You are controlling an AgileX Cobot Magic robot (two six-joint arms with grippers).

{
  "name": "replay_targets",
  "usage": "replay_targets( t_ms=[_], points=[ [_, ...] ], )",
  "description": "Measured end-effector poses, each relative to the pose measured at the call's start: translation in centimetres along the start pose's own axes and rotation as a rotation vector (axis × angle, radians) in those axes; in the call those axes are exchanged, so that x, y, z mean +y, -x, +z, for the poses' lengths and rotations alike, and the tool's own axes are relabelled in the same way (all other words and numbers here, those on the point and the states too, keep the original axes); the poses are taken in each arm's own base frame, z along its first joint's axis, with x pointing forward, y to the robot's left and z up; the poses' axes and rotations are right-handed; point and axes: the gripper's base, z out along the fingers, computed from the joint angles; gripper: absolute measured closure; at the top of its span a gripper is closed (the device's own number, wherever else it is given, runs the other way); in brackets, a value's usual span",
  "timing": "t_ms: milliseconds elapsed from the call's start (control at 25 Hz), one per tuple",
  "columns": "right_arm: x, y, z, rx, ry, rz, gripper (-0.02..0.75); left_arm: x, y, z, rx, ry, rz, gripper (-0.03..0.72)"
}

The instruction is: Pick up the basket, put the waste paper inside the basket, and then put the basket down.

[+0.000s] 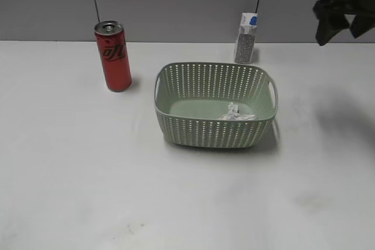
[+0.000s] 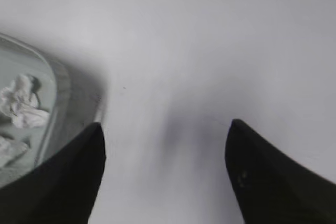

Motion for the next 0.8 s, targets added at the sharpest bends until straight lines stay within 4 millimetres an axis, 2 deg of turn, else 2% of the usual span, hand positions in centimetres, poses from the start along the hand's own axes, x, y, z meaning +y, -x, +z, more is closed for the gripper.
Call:
replay_targets(
  t_ms=[160,320,440,560,800],
  points=[
    [-1.2,-1.0,-2.6,0.032,-0.002,0.005,0.199,-0.3,-0.3,1.0,-0.013,-0.02,0.039,0.097],
    [-0.5,-2.5,-6.5,-0.025,0.047,0.003,0.199,-0.5,-0.7,1.7,-0.003,-0.034,0.044,0.097],
    [0.1,-4.6,-9.5,-0.105,0.08,0.014,0.199,-0.6,-1.2,2.1,0.023,-0.039,0.043,0.097],
    [0.6,-7.7,-11.9,-0.18,0.089,0.02,0.199,-0.6,-1.3,2.2,0.029,-0.041,0.042,0.097],
    [1.4,-15.8,-13.4,-0.187,0.092,0.021,0.199,-0.6,-1.3,2.2,0.032,-0.041,0.042,0.097]
  ],
)
